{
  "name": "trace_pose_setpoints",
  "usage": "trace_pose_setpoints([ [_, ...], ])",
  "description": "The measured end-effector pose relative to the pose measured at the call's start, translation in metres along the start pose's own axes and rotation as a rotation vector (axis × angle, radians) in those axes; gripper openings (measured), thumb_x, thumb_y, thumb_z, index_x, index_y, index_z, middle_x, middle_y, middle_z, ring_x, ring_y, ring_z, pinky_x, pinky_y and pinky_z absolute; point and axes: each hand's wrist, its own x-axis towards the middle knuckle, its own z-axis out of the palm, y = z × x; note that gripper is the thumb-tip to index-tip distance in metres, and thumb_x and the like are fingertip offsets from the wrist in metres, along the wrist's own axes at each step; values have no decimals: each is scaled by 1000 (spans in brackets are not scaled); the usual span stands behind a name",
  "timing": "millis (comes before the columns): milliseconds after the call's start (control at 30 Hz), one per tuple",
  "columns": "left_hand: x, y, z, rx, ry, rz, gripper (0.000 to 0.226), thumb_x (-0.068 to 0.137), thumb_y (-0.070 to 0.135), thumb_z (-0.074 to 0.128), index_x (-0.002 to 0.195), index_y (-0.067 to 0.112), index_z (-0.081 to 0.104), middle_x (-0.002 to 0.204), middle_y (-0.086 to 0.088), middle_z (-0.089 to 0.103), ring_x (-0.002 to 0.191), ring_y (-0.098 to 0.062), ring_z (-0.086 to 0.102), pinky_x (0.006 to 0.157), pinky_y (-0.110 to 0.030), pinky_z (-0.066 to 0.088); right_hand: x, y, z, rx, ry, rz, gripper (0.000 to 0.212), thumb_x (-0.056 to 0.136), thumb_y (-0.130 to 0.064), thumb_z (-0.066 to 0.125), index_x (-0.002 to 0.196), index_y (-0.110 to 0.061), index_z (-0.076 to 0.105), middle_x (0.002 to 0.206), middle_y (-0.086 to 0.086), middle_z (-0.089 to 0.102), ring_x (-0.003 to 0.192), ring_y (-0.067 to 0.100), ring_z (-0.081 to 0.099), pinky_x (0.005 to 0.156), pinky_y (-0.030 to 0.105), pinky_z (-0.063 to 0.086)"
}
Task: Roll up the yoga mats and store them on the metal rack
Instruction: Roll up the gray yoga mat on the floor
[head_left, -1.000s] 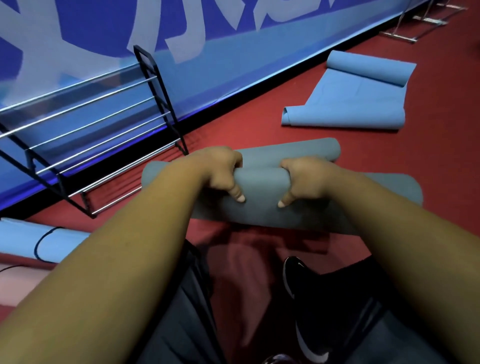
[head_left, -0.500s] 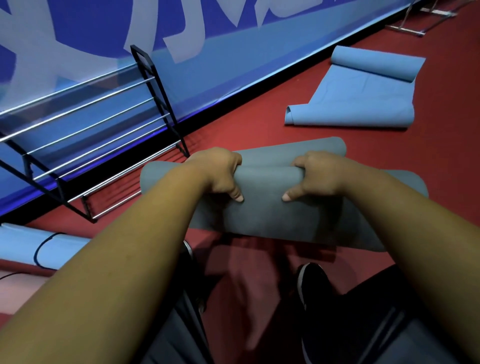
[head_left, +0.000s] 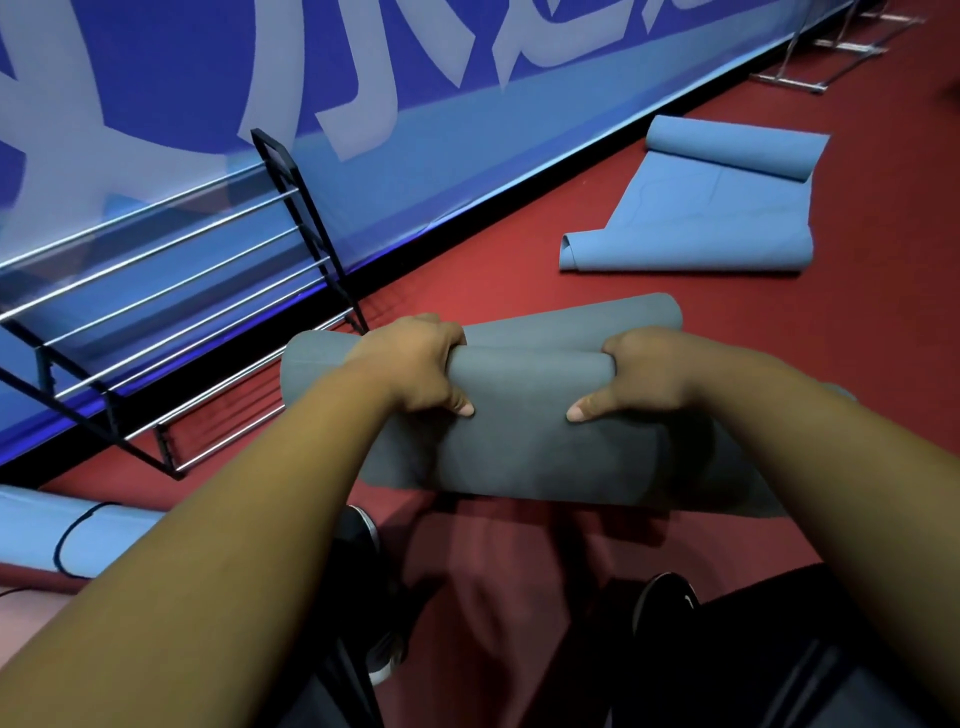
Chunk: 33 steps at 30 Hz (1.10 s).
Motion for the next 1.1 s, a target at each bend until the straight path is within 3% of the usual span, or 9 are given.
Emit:
trace_pose_setpoints([
  [200,-6,2,1,111,-12,-6,70,70,73,85,116,26,62,119,-1,67,113,-31,64,93,-42,54,-6,-7,-4,-21,18,5,84,60,-91,78,105,-21,66,101,0,66,97,27,62,83,36,51],
  [367,-15,-6,3,97,-140,-30,70,68,75,85,112,23,66,109,-4,72,103,-30,66,92,-43,56,-13,-16,2,2,32,-23,80,57,-87,84,101,-22,67,95,-3,68,93,24,65,79,34,51],
  [533,-20,-10,0,150,-173,-54,74,65,80,83,111,25,64,109,-2,70,103,-30,66,93,-44,57,-17,-23,8,-15,6,-23,82,53,-92,80,97,-24,68,94,-6,70,88,19,67,83,37,58],
  [633,-22,-12,1,142,-272,-49,80,57,76,89,115,29,62,115,1,71,107,-28,66,97,-44,56,-18,-21,13,62,-122,-101,86,49,-86,87,111,-28,72,104,-13,76,97,12,71,95,38,59],
  [733,-23,-12,7,163,-328,-25,85,51,70,96,117,30,61,115,3,71,106,-27,67,96,-42,56,-20,-17,17,130,-224,-145,64,57,-65,98,109,-35,75,99,-22,78,94,2,74,94,32,60],
  [867,-20,-10,10,155,-323,-9,82,55,62,99,120,25,64,114,0,71,104,-27,67,94,-39,57,-13,-12,23,126,-178,-154,37,69,-49,98,93,-35,75,90,-20,78,85,1,73,79,25,56],
  [1100,-17,-8,17,93,-400,-15,66,66,57,96,114,21,69,107,0,73,97,-25,69,93,-40,59,-11,-4,22,130,-200,-150,33,80,-38,92,103,-24,71,98,-12,78,89,8,74,80,29,58],
])
